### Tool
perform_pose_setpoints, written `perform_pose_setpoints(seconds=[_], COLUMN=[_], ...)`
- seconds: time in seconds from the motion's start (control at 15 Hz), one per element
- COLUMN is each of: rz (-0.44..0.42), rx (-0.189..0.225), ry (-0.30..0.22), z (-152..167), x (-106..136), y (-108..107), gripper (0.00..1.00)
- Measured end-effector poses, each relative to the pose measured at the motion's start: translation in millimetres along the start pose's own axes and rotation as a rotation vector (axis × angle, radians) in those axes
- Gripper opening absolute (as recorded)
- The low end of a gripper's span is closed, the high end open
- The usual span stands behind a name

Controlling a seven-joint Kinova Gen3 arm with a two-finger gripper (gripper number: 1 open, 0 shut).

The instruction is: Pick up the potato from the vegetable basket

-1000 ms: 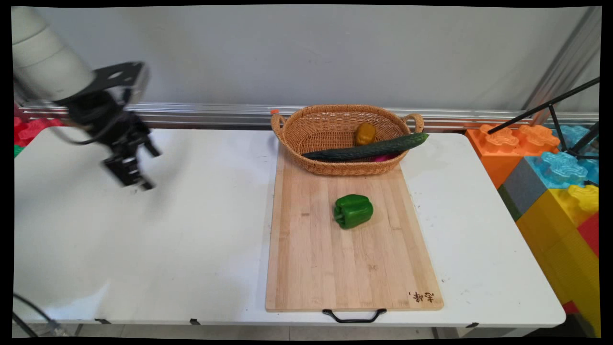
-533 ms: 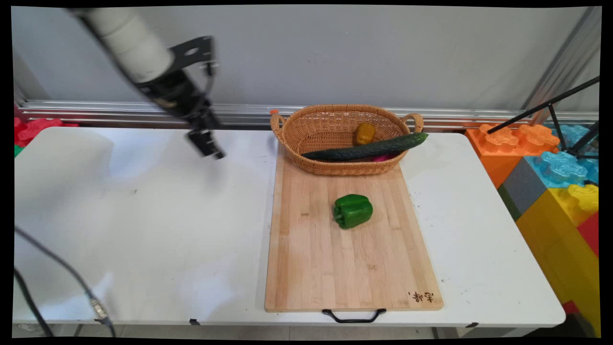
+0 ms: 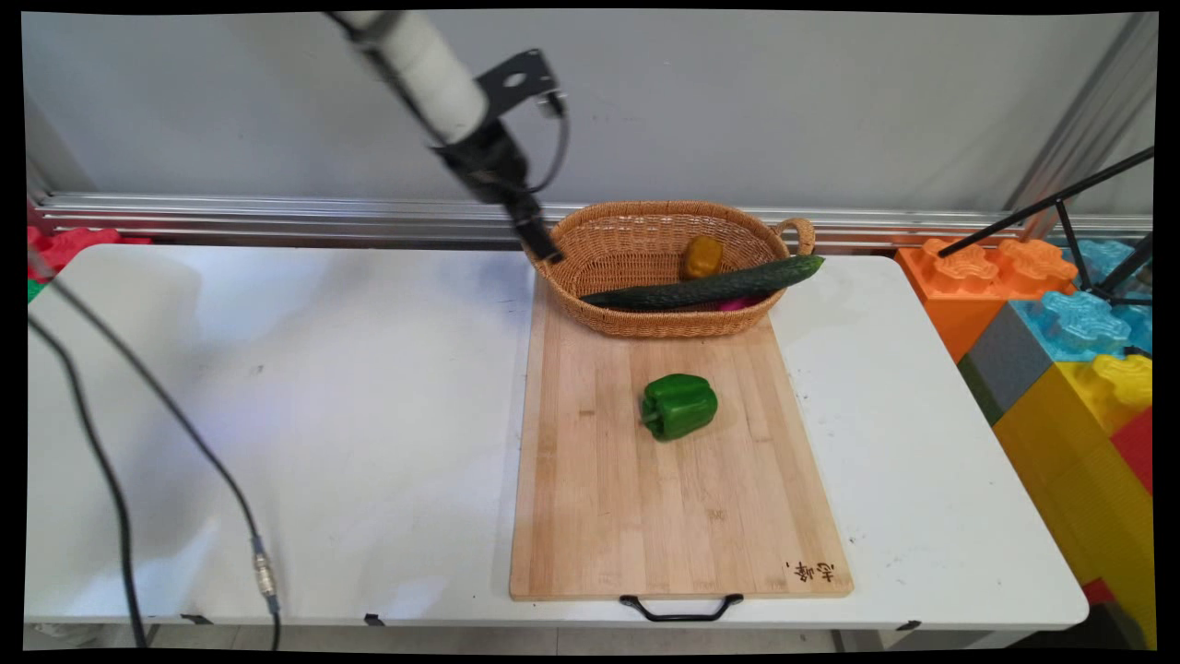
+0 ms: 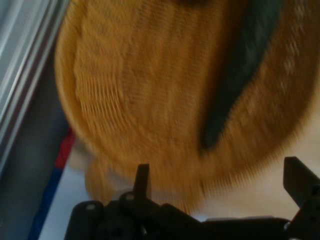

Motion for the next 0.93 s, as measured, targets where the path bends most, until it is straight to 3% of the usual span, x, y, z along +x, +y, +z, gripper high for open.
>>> perform_pose_setpoints(seconds=[0.6, 0.93], rz=[-0.194, -0.326], rx=[-0.022, -0.031], ry=[0.122, 0.171], z=[88.2, 130.3], x=[72.8, 96.3], y=[-18.3, -21.5], gripper=[1.00, 1.00])
